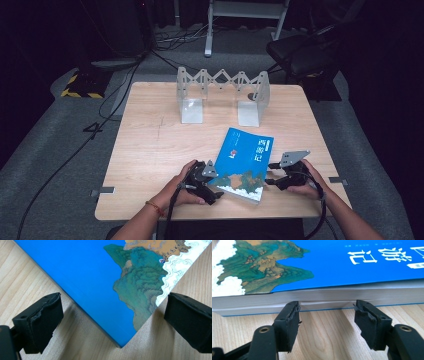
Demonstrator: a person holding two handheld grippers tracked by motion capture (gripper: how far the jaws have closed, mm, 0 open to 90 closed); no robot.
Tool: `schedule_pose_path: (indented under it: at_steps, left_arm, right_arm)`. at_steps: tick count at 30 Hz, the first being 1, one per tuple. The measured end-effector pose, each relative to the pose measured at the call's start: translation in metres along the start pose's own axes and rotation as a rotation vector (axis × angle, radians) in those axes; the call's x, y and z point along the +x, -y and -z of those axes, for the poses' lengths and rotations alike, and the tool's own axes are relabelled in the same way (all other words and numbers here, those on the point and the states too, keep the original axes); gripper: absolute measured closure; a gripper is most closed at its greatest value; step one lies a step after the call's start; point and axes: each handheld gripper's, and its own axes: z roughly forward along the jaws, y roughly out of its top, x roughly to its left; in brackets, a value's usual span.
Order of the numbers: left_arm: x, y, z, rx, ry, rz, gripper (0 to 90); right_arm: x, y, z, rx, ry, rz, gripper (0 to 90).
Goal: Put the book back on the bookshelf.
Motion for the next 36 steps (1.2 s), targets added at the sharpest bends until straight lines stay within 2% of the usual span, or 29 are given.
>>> schedule_pose_path:
  at_steps: [7, 12, 17, 20, 21, 24, 28, 29, 31, 33, 36]
  left_arm:
    - [0.0, 0.0, 0.0, 0.0, -0.001, 0.001, 2.4]
    - [-0.001, 0.001, 0.004, 0.029, 0.004, -0.001, 2.7]
    - [-0.006, -0.001, 0.007, 0.045, 0.005, -0.024, 5.8]
    - [-0.012, -0.005, 0.012, 0.063, -0.066, -0.098, 9.2]
    - [-0.014, -0.006, 0.014, 0.058, -0.085, -0.111, 11.1]
    - [-0.014, -0.009, 0.021, 0.033, -0.055, -0.114, 16.2]
    - [-0.02, -0.015, 0.025, -0.003, -0.04, -0.118, 15.4]
    - [-0.023, -0.018, 0.025, -0.017, -0.021, -0.125, 17.2]
    - [-0.027, -0.023, 0.025, -0.032, -0.013, -0.145, 17.0]
    - [-0.03, -0.026, 0.025, -0.042, -0.007, -0.15, 17.0]
    - [-0.041, -0.039, 0.018, -0.07, 0.02, -0.16, 17.3]
  right_arm:
    - [0.0, -0.001, 0.004, -0.025, -0.002, 0.002, 39.3]
    - [0.002, -0.002, 0.005, -0.054, -0.012, -0.014, 37.5]
    - [0.004, -0.006, 0.009, -0.091, -0.009, -0.032, 36.3]
    - [0.004, -0.008, 0.01, -0.117, -0.002, -0.051, 35.7]
    - [0.006, -0.009, 0.01, -0.122, 0.006, -0.058, 35.4]
    - [0.009, -0.014, 0.011, -0.149, 0.035, -0.063, 34.6]
    - [0.01, -0.019, 0.013, -0.172, 0.04, -0.078, 34.5]
    - [0.01, -0.02, 0.013, -0.175, 0.04, -0.083, 34.5]
    - [0.01, -0.021, 0.014, -0.177, 0.045, -0.081, 34.4]
    - [0.01, -0.022, 0.014, -0.179, 0.047, -0.079, 34.3]
    - [0.011, -0.027, 0.014, -0.194, 0.055, -0.09, 33.9]
